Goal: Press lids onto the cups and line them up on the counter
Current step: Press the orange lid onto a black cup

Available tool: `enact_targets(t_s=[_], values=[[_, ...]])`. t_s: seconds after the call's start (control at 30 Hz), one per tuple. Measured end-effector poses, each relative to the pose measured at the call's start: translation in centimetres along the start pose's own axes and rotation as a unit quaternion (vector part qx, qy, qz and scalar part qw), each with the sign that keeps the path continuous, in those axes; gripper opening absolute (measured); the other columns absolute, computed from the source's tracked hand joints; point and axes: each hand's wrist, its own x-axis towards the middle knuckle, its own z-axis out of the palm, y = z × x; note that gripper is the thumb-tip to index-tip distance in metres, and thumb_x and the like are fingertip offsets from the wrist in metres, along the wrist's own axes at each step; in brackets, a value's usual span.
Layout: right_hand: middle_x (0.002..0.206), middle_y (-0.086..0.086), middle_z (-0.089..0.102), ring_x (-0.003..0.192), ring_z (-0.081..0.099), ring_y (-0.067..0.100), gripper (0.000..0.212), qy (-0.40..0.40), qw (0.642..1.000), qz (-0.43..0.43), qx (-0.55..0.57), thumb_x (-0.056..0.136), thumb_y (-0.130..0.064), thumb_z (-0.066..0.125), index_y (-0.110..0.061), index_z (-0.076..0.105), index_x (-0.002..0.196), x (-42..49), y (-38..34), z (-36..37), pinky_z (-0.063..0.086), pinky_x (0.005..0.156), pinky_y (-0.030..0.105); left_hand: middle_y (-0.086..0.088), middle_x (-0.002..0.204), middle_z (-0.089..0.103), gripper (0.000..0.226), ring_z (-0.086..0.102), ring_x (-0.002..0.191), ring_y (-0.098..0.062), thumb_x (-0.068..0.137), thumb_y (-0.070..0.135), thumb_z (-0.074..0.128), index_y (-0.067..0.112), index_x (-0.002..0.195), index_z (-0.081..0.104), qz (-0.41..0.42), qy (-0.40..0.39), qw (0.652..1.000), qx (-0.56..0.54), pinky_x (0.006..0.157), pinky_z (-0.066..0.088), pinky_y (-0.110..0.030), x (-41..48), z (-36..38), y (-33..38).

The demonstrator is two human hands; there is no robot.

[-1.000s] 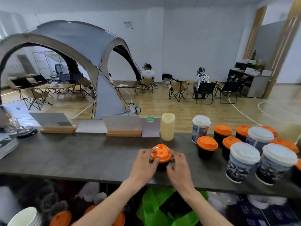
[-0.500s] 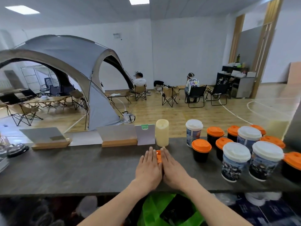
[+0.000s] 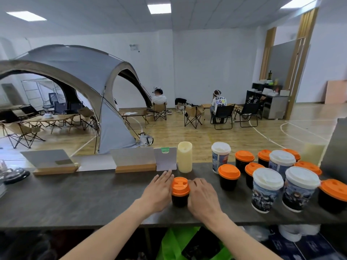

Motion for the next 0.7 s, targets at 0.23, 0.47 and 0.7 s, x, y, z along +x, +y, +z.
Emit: enact_targets(t_s=[0.23,0.47,0.7], values=[[0.170,0.001,-0.005,0.156,-0.002,0.016,0.090,-0.166,0.983,-0.052,0.050,0.091,-0.014,0.056,-0.015,0.000,0.162,2.4,0.1,0.1,0.015,0.126,0.038,0.001,0.171,-0.006,0.064,-0.007,0.157,-0.011,0.109,0.049,0.011,0.015,0.163,0.002,0.006,-0.007,1.000,-0.026,0.128,-0.002,-0.036,0.0,0.3,1.5],[0.170,0.000,-0.006,0.156,-0.004,0.016,0.094,-0.184,0.981,-0.035,0.052,0.089,-0.016,0.059,-0.015,-0.001,0.161,1.6,-0.2,2.0,0.014,0.127,0.037,0.003,0.170,-0.010,0.061,-0.010,0.156,-0.011,0.109,0.044,0.011,0.017,0.163,-0.001,0.004,-0.002,1.000,-0.024,0.128,-0.004,-0.034,0.0,1.6,1.4],[0.150,0.008,0.044,0.134,0.042,0.027,0.069,-0.056,0.997,0.037,-0.026,0.090,-0.024,0.053,-0.013,0.030,0.154,0.6,-1.3,0.2,0.040,0.107,0.039,-0.005,0.171,-0.007,0.060,-0.008,0.157,-0.018,0.109,0.025,0.027,0.012,0.163,0.002,-0.011,0.002,1.000,-0.006,0.128,0.000,-0.040,0.5,0.5,0.8]])
